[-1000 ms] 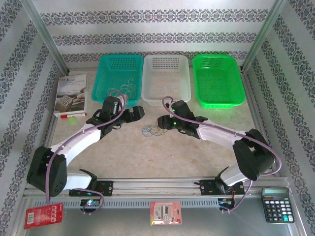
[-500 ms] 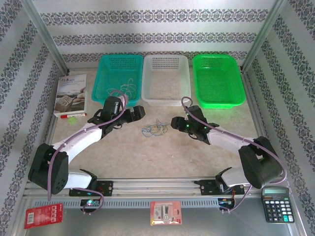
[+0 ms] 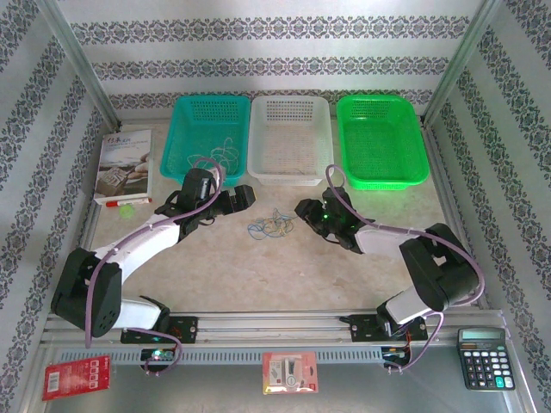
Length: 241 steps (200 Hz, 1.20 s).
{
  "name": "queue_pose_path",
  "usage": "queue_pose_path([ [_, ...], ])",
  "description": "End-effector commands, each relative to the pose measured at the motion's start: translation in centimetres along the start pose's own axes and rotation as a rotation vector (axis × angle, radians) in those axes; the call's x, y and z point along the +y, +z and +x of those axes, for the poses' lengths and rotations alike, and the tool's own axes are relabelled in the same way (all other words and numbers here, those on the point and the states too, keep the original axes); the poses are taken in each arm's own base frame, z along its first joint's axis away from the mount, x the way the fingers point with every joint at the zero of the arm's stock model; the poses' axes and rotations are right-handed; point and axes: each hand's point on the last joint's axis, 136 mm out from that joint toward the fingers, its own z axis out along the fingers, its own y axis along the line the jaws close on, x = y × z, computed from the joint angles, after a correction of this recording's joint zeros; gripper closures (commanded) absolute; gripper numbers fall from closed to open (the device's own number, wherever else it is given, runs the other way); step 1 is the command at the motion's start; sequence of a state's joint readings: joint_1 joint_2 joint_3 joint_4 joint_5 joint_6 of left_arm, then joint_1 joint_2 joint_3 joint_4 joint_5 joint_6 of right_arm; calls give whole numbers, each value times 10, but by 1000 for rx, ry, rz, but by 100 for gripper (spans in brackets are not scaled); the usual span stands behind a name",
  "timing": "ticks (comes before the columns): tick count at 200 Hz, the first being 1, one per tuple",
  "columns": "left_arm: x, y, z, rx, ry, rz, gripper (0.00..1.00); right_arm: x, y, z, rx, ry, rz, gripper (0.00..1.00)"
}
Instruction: Untangle the cables
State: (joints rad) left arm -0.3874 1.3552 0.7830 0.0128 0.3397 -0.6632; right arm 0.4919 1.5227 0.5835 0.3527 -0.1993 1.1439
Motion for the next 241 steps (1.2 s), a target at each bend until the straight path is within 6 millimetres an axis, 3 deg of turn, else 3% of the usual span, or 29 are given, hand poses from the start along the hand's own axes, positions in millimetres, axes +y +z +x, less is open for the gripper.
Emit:
queue_pose_path([
  [1, -21, -4, -11, -33, 25, 59, 0, 2, 4, 1, -15, 41, -24, 53],
  [127, -24, -9, -13, -47, 35, 74, 0, -12, 29, -4, -27, 91, 16, 65],
  [153, -24, -10, -13, -49, 35, 74, 0, -18, 37, -9, -33, 103, 27, 72],
  [171, -25, -11, -13, -51, 38, 76, 0, -18, 40, -10, -32, 109, 14, 85],
  [188, -28, -14, -14, -54, 40, 82, 0, -11, 39, -12, -27, 97, -17, 100],
  [241, -36, -26, -17, -82, 99, 108, 0, 49, 4, -12, -30, -92, -141, 100],
])
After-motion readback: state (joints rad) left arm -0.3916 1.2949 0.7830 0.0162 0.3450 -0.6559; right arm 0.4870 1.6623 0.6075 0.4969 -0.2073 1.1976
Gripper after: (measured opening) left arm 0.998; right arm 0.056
